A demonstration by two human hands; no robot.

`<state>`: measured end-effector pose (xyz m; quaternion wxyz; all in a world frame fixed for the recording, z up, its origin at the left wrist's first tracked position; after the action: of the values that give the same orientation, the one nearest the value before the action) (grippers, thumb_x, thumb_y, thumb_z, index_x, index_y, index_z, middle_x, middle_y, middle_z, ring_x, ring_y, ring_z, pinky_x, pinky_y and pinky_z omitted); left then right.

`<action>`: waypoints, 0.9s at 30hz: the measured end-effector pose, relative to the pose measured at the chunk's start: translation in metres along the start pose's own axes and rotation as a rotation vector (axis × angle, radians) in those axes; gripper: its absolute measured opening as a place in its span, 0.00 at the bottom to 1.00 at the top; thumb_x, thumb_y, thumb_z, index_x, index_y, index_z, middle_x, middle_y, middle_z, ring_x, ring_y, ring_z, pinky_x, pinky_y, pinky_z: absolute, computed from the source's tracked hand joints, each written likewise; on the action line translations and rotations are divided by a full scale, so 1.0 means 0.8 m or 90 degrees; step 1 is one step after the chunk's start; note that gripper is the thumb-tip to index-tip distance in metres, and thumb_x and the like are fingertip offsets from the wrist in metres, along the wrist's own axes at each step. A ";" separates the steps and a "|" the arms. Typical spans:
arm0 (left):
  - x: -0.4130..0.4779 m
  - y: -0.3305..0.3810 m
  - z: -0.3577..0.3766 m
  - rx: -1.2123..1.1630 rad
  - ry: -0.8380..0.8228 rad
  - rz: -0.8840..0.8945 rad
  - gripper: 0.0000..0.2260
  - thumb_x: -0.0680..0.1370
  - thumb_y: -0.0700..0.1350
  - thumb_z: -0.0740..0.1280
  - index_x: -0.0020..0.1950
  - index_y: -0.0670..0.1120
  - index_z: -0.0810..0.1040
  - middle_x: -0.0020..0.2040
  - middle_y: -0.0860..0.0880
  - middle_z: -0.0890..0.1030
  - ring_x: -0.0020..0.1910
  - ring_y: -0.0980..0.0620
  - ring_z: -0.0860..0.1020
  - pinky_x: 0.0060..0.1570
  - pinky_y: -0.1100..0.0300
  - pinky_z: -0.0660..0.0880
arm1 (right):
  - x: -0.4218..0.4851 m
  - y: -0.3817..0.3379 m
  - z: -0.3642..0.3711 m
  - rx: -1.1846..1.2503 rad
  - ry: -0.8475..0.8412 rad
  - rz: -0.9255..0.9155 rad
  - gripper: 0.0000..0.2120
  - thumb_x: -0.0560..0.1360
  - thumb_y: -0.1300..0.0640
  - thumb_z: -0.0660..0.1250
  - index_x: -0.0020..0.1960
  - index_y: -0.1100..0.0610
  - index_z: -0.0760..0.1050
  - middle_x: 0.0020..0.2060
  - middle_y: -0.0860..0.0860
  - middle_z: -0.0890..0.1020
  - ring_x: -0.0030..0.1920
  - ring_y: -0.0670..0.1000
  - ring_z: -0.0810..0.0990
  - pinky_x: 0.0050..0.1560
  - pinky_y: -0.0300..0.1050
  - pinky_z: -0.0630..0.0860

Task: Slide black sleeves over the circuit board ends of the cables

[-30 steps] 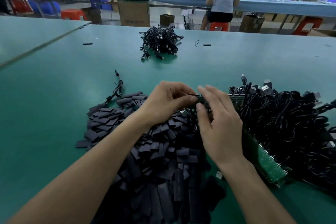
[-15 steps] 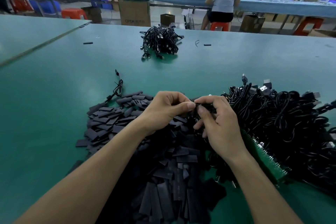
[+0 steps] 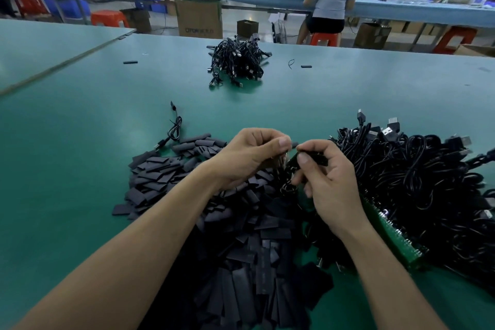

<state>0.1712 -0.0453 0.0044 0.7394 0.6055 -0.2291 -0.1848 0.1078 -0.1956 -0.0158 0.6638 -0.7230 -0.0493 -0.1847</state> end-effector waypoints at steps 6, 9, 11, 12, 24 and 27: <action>-0.008 0.050 -0.004 -0.265 0.155 0.094 0.07 0.82 0.47 0.61 0.46 0.46 0.74 0.35 0.49 0.81 0.33 0.54 0.80 0.39 0.55 0.82 | -0.013 -0.007 0.009 -0.139 0.177 -0.155 0.15 0.82 0.62 0.63 0.51 0.40 0.73 0.50 0.56 0.76 0.37 0.47 0.82 0.33 0.35 0.77; -0.016 0.077 -0.018 -0.233 0.234 0.227 0.06 0.80 0.50 0.63 0.47 0.49 0.74 0.31 0.53 0.76 0.26 0.59 0.70 0.26 0.67 0.70 | -0.014 -0.008 0.010 -0.165 0.241 -0.200 0.12 0.82 0.62 0.63 0.54 0.44 0.73 0.52 0.57 0.77 0.42 0.47 0.84 0.43 0.32 0.78; -0.021 0.091 -0.029 -0.151 0.292 0.313 0.06 0.83 0.49 0.62 0.47 0.49 0.73 0.31 0.54 0.74 0.26 0.59 0.65 0.23 0.67 0.61 | -0.014 -0.007 0.013 -0.234 0.244 -0.210 0.11 0.81 0.64 0.65 0.59 0.52 0.76 0.56 0.51 0.74 0.47 0.46 0.83 0.50 0.33 0.77; -0.024 0.095 -0.035 -0.082 0.327 0.352 0.07 0.84 0.47 0.61 0.47 0.49 0.73 0.30 0.54 0.72 0.26 0.58 0.63 0.24 0.66 0.59 | -0.015 -0.007 0.015 -0.276 0.232 -0.207 0.13 0.80 0.65 0.65 0.63 0.57 0.76 0.58 0.49 0.72 0.50 0.45 0.81 0.54 0.33 0.77; -0.057 0.026 -0.070 0.530 0.318 0.230 0.19 0.84 0.35 0.55 0.76 0.44 0.67 0.47 0.56 0.77 0.33 0.64 0.72 0.37 0.72 0.70 | -0.022 -0.023 0.049 -0.636 -0.065 -0.284 0.16 0.75 0.63 0.72 0.62 0.59 0.81 0.52 0.52 0.78 0.51 0.53 0.76 0.55 0.46 0.78; -0.057 0.011 -0.073 0.419 0.288 0.176 0.18 0.84 0.35 0.58 0.73 0.47 0.67 0.43 0.52 0.82 0.32 0.59 0.77 0.38 0.69 0.73 | -0.019 -0.018 0.072 -0.642 -0.198 -0.236 0.16 0.81 0.57 0.64 0.68 0.55 0.77 0.58 0.49 0.78 0.58 0.52 0.75 0.58 0.47 0.77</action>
<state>0.1666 0.0289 -0.0015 0.5559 0.7983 -0.1871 0.1365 0.1004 -0.1347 -0.0101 0.1770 -0.9490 -0.1785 -0.1905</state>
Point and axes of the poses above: each hand's wrist, its own x-axis towards the middle knuckle, its own z-axis out of the palm, y = z × x, the point moved 1 cm from there along x, towards the middle knuckle
